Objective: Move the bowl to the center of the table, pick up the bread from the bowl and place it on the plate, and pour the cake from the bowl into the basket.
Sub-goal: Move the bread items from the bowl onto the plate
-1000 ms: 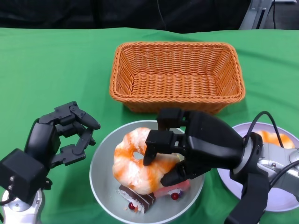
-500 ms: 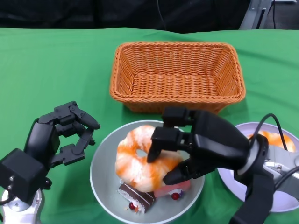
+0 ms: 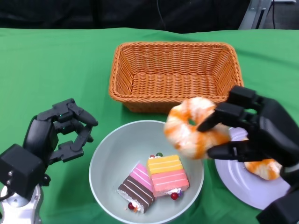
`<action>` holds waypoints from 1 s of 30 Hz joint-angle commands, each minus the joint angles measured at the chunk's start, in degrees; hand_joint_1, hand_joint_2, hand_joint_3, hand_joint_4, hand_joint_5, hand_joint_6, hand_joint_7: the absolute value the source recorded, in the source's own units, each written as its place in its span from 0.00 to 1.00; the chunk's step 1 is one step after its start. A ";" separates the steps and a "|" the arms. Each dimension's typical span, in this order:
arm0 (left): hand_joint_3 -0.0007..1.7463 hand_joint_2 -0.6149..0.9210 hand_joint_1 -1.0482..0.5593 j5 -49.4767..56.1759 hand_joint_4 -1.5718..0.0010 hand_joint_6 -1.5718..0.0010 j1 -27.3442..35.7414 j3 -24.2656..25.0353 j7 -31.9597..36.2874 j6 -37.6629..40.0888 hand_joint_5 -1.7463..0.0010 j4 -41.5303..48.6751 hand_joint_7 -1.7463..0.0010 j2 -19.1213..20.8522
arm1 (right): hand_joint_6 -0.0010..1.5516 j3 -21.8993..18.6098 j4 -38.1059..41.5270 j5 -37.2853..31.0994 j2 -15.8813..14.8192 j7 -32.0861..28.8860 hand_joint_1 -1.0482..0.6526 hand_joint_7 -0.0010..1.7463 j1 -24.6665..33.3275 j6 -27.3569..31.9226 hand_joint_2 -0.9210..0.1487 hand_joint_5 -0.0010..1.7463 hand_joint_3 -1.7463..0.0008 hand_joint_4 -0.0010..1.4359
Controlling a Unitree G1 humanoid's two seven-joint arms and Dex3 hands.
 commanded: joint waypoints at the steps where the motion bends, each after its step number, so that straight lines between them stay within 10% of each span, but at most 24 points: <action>1: 0.52 0.80 0.64 -0.35 0.51 0.48 -0.61 0.58 -0.27 -0.88 0.13 1.32 0.31 0.91 | 0.51 -4.06 -2.63 2.52 -2.35 -0.98 0.48 0.60 3.46 1.30 0.04 0.87 0.93 0.52; 15: 0.51 0.80 0.63 -0.61 0.50 0.47 0.23 1.19 -0.29 -0.77 0.13 0.40 0.32 1.94 | 0.53 -12.38 -5.23 5.45 -5.52 -0.36 0.52 0.59 16.28 3.04 0.09 0.86 0.92 0.54; 30: 0.50 0.81 0.64 -2.01 0.52 0.48 0.83 2.13 -2.00 -0.14 0.13 0.34 0.32 2.85 | 0.55 -12.39 2.27 4.90 -5.51 -1.69 0.55 0.50 18.15 3.55 0.09 0.83 0.93 0.54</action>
